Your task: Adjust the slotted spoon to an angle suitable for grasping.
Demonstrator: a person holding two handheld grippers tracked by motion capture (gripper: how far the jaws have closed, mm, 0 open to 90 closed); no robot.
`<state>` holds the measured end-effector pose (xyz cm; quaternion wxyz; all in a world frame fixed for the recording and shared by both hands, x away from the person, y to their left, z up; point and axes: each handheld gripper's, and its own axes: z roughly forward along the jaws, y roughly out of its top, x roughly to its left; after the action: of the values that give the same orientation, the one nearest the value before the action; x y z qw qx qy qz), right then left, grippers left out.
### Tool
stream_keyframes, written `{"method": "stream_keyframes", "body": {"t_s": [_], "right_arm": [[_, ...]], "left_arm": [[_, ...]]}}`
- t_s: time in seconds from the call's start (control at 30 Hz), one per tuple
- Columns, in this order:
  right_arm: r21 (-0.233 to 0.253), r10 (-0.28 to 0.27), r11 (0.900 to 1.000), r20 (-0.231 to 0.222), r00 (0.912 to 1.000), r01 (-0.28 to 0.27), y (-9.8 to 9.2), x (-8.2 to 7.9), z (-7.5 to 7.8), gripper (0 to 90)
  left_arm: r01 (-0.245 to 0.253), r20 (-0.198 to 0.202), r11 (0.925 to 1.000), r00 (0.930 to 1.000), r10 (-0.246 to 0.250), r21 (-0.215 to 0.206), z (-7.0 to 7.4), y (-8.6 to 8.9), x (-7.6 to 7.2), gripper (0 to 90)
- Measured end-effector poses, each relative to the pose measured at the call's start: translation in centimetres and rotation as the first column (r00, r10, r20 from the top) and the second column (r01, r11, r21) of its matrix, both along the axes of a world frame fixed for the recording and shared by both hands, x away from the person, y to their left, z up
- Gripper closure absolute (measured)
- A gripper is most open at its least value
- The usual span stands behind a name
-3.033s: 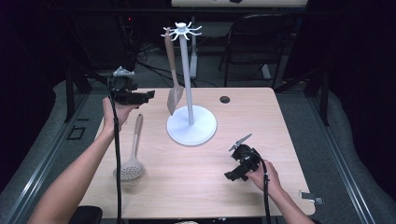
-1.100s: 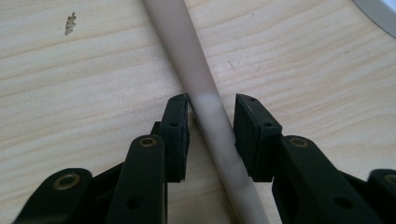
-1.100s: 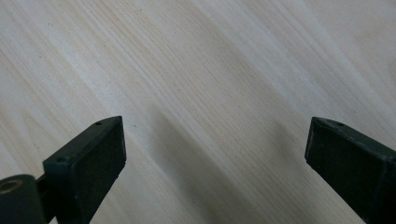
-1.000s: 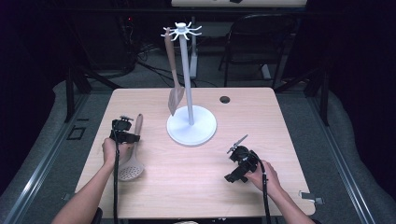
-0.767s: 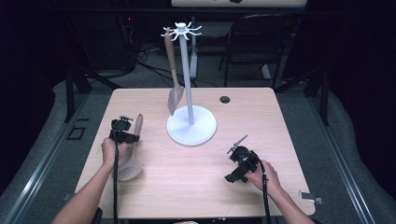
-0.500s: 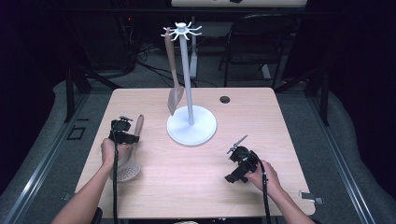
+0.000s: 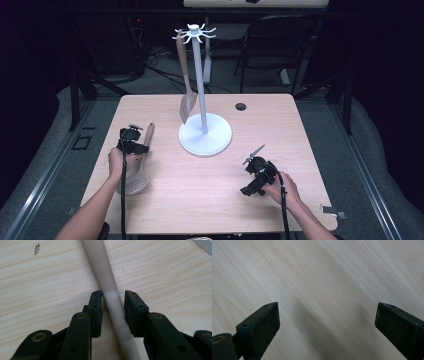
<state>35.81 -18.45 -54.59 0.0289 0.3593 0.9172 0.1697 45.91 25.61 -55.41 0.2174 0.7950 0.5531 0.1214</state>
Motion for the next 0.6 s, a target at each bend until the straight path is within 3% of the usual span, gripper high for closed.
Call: {"method": "stream_keyframes", "body": {"t_s": [0.2, 0.23, 0.47, 0.53, 0.6], "right_arm": [[0.016, -0.008, 1.000, 0.000, 1.0000, 0.008, 0.0, -0.1, -0.1, 5.5], [-0.002, 0.001, 1.000, 0.000, 1.0000, -0.001, 0.0, 0.0, 0.0, 5.5], [0.018, -0.010, 1.000, -0.003, 0.9999, 0.010, 0.0, -0.1, -0.1, 5.5], [-0.013, 0.004, 1.000, -0.005, 1.0000, -0.004, -0.1, 0.0, 0.0, 5.5], [-0.008, 0.005, 1.000, -0.009, 1.0000, -0.005, 0.0, 0.0, 0.0, 5.5]], "left_arm": [[0.030, -0.014, 0.9994, 0.9994, -0.030, -0.019, 0.3, 0.5, -0.5, 71.6], [0.030, -0.017, 0.9993, 0.9994, -0.030, -0.021, 0.3, 0.5, -0.6, 71.8], [0.065, -0.040, 0.9978, 0.9971, -0.066, -0.007, 0.5, 0.5, -1.3, 73.7], [0.069, -0.044, 0.9976, 0.9967, -0.069, -0.012, 0.5, 0.4, -1.5, 74.2], [0.087, -0.053, 0.9962, 0.9948, -0.087, 0.002, 0.6, 0.3, -1.8, 74.5]]}}
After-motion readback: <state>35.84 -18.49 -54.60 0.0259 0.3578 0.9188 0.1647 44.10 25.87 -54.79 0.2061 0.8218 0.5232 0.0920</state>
